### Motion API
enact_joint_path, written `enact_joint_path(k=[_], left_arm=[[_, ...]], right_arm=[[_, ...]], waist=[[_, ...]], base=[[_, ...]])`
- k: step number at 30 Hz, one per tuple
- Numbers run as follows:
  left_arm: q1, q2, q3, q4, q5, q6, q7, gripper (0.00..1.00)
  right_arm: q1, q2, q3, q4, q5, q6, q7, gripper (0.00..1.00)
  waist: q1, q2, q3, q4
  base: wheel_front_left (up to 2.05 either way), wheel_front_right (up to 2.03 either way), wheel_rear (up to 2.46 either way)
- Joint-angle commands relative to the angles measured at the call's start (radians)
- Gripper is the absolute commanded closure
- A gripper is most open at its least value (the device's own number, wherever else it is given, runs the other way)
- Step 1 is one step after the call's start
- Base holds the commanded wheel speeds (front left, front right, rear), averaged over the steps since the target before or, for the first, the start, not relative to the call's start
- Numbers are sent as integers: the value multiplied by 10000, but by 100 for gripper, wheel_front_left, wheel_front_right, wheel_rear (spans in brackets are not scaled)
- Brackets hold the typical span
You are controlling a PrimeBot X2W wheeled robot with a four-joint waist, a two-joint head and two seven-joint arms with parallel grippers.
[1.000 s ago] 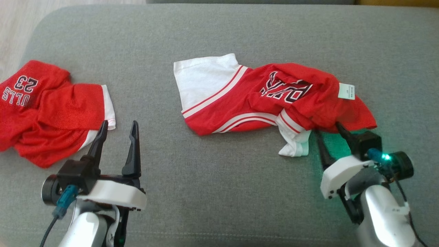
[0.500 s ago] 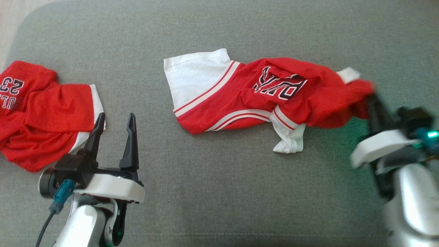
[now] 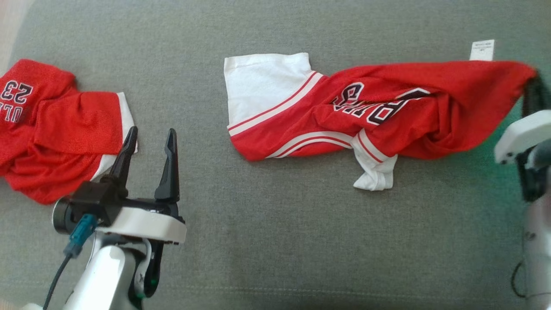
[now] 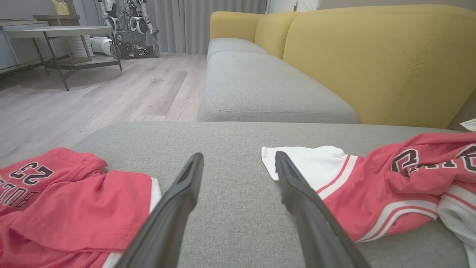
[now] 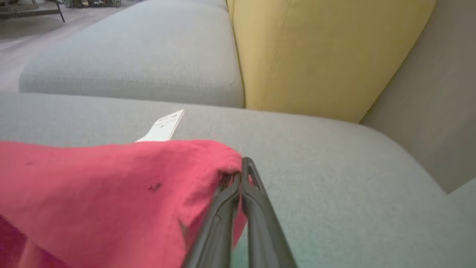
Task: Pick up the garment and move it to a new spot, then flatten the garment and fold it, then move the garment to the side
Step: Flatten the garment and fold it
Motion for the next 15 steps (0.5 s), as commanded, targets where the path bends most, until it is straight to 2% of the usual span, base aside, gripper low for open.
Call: enact_joint_path(k=[1, 5, 8, 11, 15], left_arm=[[-433, 119, 392, -276, 62, 5, -108, 0], [-408, 108, 434, -225, 63, 12, -114, 0], [-308, 137, 480, -193, 63, 44, -116, 0], [-178, 199, 529, -210, 67, 88, -117, 0], [30, 298, 641, -286, 44, 178, -118, 0]], right_arm=[[-229, -23, 206, -197, -13, -7, -59, 0], [-420, 63, 217, 728, 43, -7, -519, 0], [-369, 213, 117, 979, 98, -7, -928, 0], [-135, 431, 85, 699, 194, -7, -1349, 0], [474, 753, 306, -364, 368, -7, -1571, 0]], waist=[[0, 0, 22, 25], [0, 0, -20, -12], [0, 0, -185, -134], [0, 0, -424, -281], [0, 0, -731, -496]], base=[[0, 0, 0], [0, 0, 0], [0, 0, 0], [0, 0, 0], [0, 0, 0]])
